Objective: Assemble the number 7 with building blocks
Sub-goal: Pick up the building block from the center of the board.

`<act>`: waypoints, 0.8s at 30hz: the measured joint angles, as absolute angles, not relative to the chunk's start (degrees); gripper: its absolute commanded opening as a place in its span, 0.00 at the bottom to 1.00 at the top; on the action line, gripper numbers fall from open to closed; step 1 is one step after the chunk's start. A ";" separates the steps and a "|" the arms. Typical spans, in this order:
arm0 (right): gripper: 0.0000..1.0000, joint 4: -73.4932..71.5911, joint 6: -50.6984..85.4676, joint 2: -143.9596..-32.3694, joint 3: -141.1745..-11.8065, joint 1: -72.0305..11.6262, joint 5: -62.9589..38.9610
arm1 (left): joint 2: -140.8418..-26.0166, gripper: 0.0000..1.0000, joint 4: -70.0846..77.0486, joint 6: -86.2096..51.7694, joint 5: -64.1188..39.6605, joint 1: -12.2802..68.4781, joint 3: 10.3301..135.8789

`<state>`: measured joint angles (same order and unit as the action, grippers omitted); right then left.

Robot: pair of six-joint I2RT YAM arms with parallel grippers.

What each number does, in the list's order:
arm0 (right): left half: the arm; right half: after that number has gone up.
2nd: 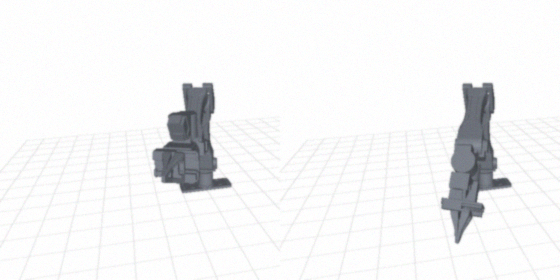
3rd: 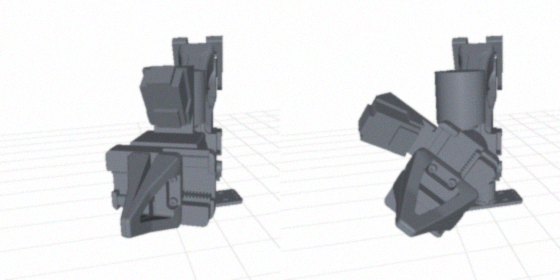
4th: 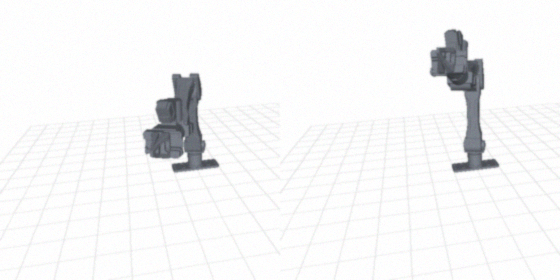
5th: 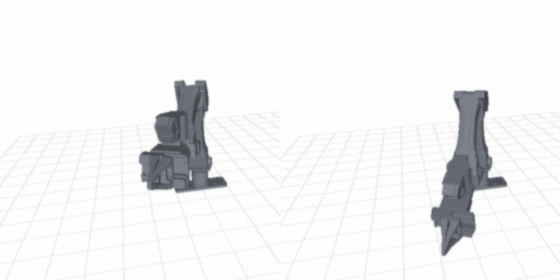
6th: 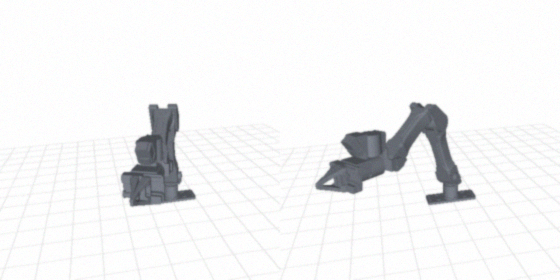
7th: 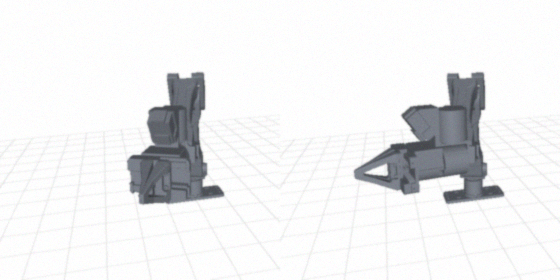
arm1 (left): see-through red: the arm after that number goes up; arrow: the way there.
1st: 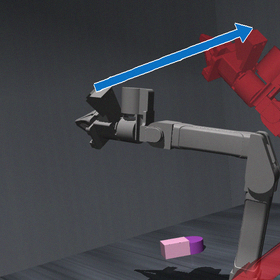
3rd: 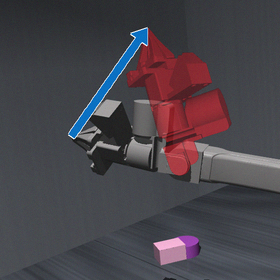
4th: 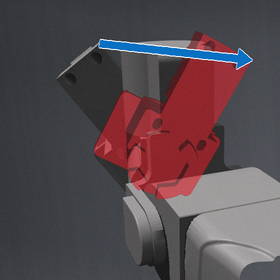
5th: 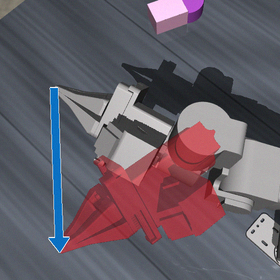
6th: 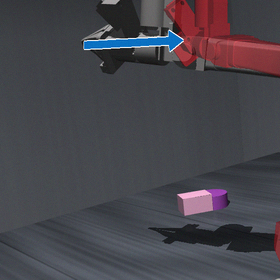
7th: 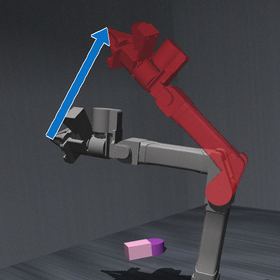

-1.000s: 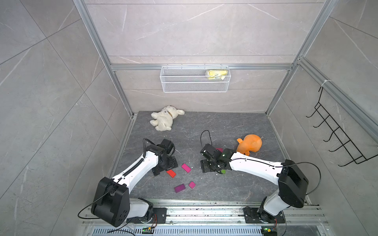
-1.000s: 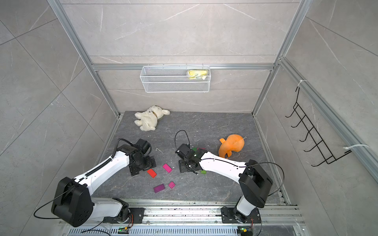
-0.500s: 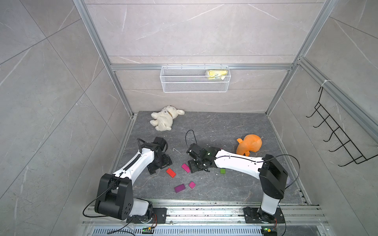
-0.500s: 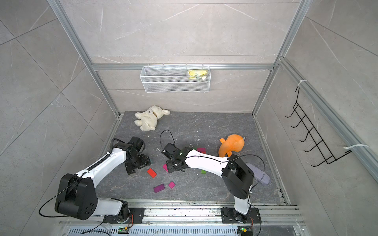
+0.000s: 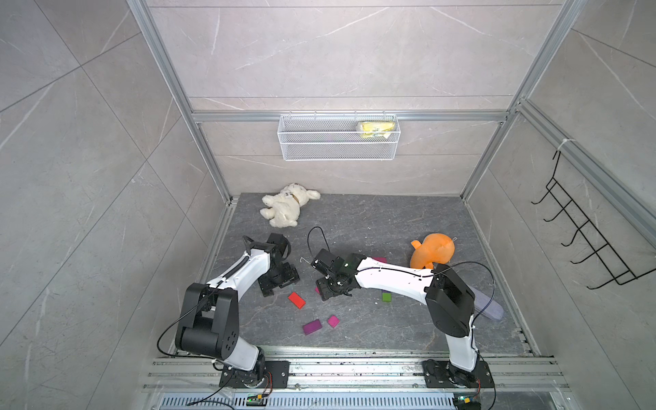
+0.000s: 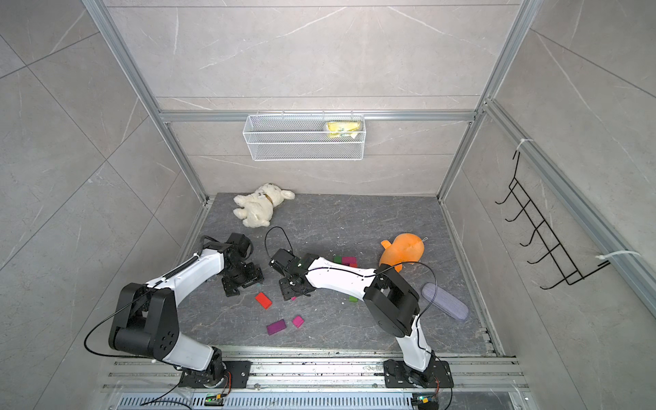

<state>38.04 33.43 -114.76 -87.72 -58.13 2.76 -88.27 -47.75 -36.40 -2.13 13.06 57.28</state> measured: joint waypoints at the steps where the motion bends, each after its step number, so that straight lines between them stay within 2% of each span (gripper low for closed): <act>1: 0.65 37.10 33.69 -114.28 -86.50 -58.13 2.76 | -89.01 0.85 -47.66 -36.23 -2.13 13.02 58.04; 15: 0.68 30.92 36.91 -93.36 -66.67 -58.13 5.56 | -97.51 0.74 -47.51 -35.40 -1.91 12.71 61.52; 24: 0.68 29.02 37.82 -92.60 -64.95 -58.13 5.96 | -97.89 0.68 -47.48 -35.64 -1.65 12.71 63.02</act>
<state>29.02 37.82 -92.60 -64.95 -58.13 5.96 -97.89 -47.48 -35.64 -1.65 12.71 63.02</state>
